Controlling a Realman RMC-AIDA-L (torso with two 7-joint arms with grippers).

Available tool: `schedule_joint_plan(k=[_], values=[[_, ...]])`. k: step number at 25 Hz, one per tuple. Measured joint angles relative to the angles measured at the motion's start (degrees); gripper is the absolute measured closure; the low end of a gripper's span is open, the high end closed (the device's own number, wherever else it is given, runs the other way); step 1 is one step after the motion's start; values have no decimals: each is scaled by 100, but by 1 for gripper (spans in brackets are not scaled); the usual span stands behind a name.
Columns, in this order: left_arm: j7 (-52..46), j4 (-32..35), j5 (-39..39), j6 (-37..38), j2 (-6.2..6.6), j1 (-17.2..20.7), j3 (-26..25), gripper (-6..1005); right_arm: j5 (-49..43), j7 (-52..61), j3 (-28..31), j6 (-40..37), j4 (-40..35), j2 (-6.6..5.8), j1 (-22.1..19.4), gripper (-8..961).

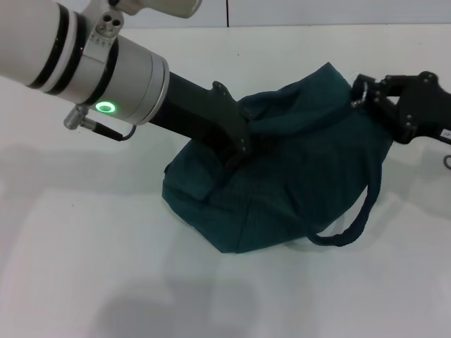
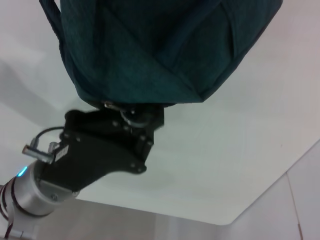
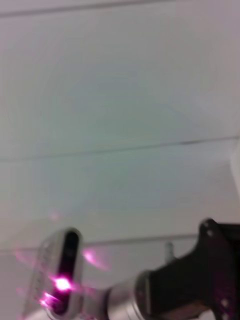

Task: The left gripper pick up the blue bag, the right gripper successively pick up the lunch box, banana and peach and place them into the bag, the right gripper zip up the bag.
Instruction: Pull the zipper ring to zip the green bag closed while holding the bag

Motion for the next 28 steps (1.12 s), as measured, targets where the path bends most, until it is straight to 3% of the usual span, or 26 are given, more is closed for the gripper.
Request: schedule_joint_plan(k=[10, 28], values=[[0, -55, -1, -6, 0, 6, -1, 921, 208, -66, 14, 130, -6, -27, -103, 921], [1, -52, -37, 47, 0, 5, 0, 899, 346, -30, 19, 1233, 92, -28, -52, 922]])
